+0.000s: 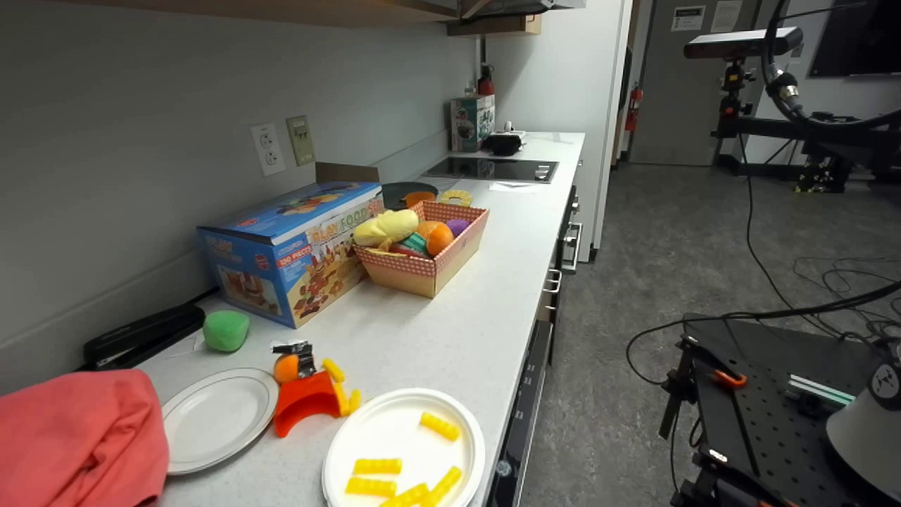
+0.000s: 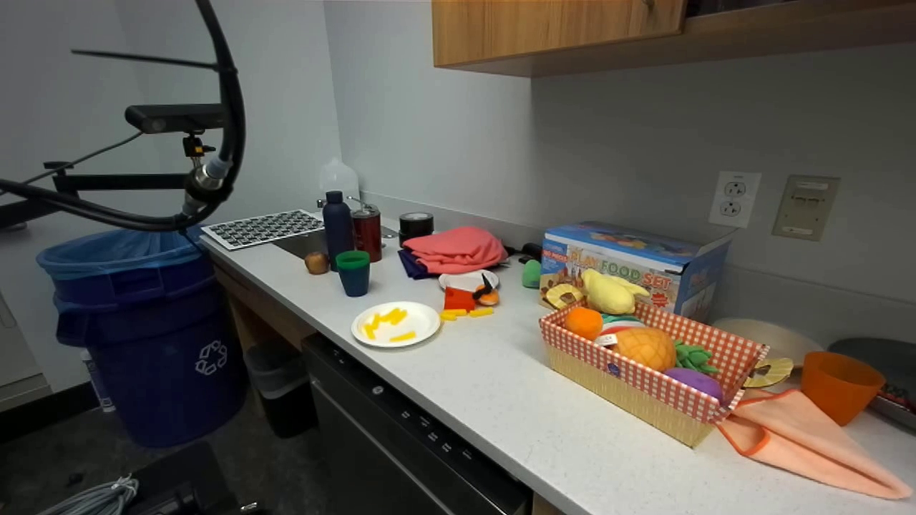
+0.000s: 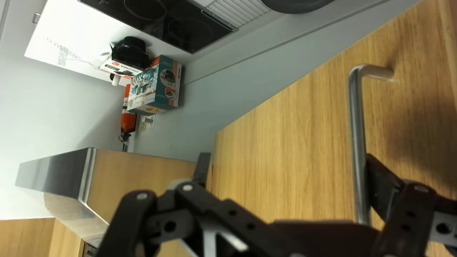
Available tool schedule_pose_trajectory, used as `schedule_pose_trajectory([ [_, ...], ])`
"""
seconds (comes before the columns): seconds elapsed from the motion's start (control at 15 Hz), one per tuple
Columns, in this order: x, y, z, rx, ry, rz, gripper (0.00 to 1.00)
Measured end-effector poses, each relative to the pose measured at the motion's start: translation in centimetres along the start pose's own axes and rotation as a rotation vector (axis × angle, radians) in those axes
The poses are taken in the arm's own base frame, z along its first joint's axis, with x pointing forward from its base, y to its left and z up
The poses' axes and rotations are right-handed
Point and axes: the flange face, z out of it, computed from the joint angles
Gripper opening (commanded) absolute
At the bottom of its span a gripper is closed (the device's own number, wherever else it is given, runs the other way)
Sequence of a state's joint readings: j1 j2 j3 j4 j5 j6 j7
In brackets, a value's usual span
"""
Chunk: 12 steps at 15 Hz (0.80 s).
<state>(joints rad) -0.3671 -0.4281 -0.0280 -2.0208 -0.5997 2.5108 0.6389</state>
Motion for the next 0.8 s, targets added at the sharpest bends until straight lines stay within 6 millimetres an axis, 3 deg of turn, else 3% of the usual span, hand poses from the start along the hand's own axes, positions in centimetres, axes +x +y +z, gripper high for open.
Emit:
schedule_pose_trajectory([
  [0.47,0.2,-0.6,0.1,0.010,-0.012,-0.027,1.00],
  [0.8,0.5,4.3,-0.2,0.087,-0.067,-0.083,1.00],
])
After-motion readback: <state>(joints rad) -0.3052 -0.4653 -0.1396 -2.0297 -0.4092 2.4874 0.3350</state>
